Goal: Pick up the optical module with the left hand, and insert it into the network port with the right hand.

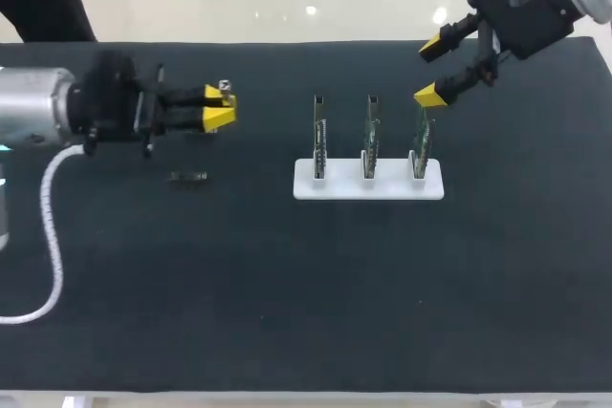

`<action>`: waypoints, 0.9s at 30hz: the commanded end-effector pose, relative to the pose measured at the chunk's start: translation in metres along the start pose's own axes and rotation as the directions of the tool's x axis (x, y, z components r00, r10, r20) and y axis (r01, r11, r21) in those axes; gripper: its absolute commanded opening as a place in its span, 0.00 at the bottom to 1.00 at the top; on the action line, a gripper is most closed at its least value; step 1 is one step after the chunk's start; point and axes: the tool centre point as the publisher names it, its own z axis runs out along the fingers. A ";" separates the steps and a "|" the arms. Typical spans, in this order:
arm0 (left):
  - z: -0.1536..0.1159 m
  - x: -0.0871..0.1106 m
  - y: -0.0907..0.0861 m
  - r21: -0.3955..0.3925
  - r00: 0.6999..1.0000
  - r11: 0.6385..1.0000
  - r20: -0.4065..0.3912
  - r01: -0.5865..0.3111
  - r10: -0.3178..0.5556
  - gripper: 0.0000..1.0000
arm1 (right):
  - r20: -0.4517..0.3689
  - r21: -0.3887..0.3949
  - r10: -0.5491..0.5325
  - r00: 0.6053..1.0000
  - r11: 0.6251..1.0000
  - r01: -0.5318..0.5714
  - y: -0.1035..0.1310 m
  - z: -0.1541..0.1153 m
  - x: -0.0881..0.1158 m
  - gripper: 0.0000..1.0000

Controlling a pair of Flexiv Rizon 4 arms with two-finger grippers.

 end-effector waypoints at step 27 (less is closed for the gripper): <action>0.076 -0.015 0.009 -0.009 0.999 1.000 0.020 0.027 -0.026 0.00 | 0.002 -0.002 -0.001 1.000 1.000 0.001 -0.001 0.001 0.000 1.00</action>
